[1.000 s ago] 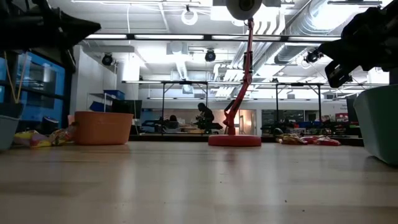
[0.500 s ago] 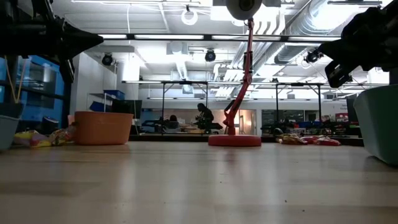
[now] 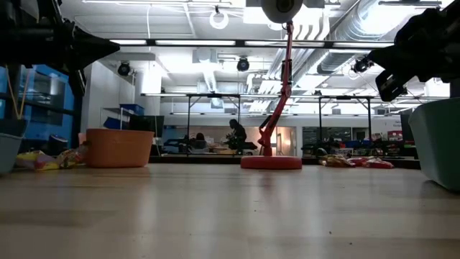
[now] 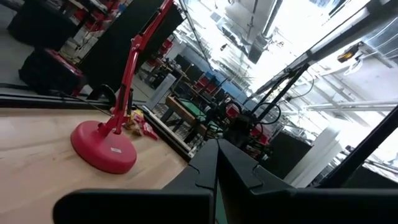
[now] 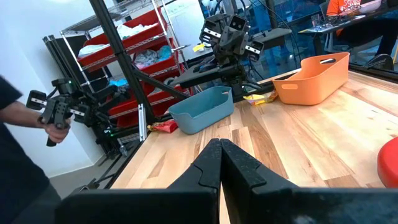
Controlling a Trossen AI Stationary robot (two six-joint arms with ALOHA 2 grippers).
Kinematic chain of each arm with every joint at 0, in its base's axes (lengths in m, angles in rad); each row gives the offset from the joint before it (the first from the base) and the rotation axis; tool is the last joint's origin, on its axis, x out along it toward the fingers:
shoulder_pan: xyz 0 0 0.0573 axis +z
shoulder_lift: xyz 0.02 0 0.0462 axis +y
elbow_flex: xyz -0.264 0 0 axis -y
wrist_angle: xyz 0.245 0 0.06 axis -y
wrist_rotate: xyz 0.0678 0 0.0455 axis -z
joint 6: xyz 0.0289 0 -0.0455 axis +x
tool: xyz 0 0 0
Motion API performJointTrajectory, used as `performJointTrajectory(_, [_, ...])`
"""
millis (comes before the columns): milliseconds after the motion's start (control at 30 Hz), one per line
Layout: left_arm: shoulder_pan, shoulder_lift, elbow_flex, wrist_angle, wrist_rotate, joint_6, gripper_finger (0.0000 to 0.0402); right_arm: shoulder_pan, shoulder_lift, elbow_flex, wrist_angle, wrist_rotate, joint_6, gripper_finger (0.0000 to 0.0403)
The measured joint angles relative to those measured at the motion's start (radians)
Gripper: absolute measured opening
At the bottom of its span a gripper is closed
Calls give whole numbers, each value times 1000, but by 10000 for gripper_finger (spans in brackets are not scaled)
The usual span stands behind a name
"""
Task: Sort candy
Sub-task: Move the blue bin to the center of the table
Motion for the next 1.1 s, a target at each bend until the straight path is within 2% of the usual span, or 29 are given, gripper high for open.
performJointTrajectory(67, [3,11,0,65,17,-45,0,0,0,0,0,0,0,0])
performJointTrajectory(100, [4,23,1,110,71,-67,0,0,0,0,0,0,0,0])
performJointTrajectory(200, [-1,93,51,113,331,-77,0,0,0,0,0,0,0,0])
performJointTrajectory(300, [-13,201,156,-95,509,-106,0,0,0,0,0,0,0,0])
performJointTrajectory(400, [-53,311,290,-446,694,-133,0,0,0,0,0,0,0,0])
performJointTrajectory(467, [-104,376,360,-664,748,-153,0,0,0,0,0,0,0,0])
performJointTrajectory(567, [-198,448,414,-859,759,-243,0,0,0,0,0,0,0,0])
performJointTrajectory(700, [-316,543,404,-927,733,-451,0,0,0,0,0,0,0,0])
performJointTrajectory(900, [-412,732,376,-913,467,-763,0,0,0,0,0,0,0,0])
performJointTrajectory(1100, [-416,928,375,-847,354,-991,0,0,0,0,0,0,0,0])
